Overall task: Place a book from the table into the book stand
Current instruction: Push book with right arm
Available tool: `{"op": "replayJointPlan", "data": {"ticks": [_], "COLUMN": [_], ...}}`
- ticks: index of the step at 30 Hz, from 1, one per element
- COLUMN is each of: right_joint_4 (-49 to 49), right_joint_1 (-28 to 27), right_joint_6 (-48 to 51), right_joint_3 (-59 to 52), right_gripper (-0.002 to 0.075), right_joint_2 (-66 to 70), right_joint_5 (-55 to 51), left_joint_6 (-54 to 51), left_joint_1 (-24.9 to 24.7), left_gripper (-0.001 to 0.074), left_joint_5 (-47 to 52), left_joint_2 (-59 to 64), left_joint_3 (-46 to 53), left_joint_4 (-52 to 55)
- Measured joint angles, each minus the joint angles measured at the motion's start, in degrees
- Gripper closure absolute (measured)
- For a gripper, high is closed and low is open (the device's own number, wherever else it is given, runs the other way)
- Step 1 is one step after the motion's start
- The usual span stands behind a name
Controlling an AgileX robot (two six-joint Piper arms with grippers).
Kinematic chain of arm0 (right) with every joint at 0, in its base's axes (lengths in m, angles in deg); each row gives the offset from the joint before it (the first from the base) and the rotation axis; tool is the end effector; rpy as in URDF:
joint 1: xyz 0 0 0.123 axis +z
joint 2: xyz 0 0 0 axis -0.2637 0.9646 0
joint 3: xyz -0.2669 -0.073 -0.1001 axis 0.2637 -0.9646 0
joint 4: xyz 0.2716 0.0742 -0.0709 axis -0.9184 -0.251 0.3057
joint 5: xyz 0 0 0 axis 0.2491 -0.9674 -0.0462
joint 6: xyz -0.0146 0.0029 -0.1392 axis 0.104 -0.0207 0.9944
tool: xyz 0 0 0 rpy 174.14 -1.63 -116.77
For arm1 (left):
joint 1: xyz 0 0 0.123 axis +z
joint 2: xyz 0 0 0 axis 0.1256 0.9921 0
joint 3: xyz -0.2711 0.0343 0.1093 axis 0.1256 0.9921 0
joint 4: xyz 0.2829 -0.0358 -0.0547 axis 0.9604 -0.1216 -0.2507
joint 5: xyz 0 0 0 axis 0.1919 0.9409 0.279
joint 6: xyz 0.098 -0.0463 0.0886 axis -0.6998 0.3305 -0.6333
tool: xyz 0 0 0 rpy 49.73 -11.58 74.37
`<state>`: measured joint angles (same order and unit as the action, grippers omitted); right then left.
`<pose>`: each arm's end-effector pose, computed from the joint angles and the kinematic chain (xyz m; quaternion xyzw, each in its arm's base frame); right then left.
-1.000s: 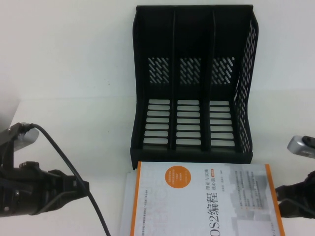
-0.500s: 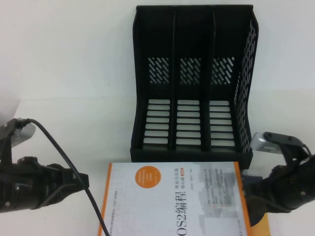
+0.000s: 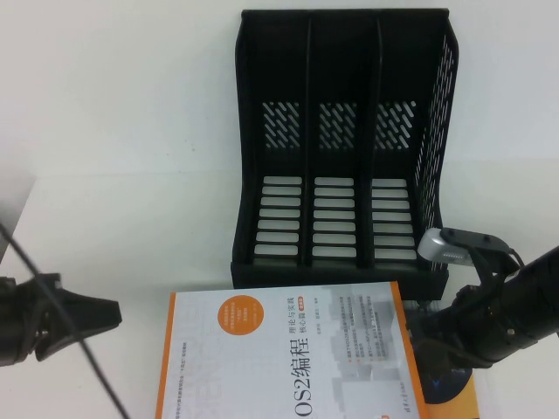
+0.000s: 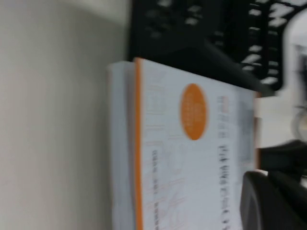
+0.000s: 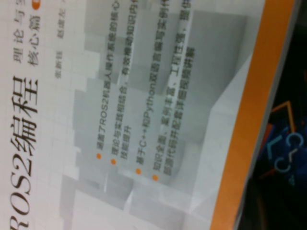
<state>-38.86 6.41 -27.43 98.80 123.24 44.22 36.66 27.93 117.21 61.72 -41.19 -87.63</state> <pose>0.2994 0.1743 0.1071 -0.0875 0.9619 0.2318 0.1154 0.2724 -0.0205 0.1923 -0.1134 0.8627 -0.4306 0.2399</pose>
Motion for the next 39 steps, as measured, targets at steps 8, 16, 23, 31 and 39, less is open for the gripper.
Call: {"op": "replayJointPlan", "data": {"ticks": [8,16,23,31,39], "right_joint_4": [0.00,0.00,-1.36,-3.30,-6.17], "right_joint_1": [0.05,0.05,0.05,0.05,0.42], "right_joint_6": [0.84,0.93,0.93,0.93,0.97], "right_joint_3": [0.04,0.04,0.04,0.04,0.04], "right_gripper": [0.0727,0.0727,0.0727,0.0727,0.0727], "right_joint_2": [0.09,0.09,0.12,0.54,1.19], "right_joint_5": [0.00,-0.16,-0.16,-0.16,0.19], "left_joint_6": [-8.01,-6.93,-6.71,-8.08,-8.08], "left_joint_1": [3.25,1.80,-6.50,-7.41,-7.41], "left_gripper": [0.0610,0.0134,0.0121,0.0121,0.0121], "left_joint_5": [5.34,5.34,5.34,5.13,5.05], "left_joint_2": [15.77,24.85,31.71,36.88,37.35], "left_joint_3": [-3.03,-5.51,-5.72,-5.84,-5.93], "left_joint_4": [-3.12,-1.38,-1.79,-5.86,-7.38]}}
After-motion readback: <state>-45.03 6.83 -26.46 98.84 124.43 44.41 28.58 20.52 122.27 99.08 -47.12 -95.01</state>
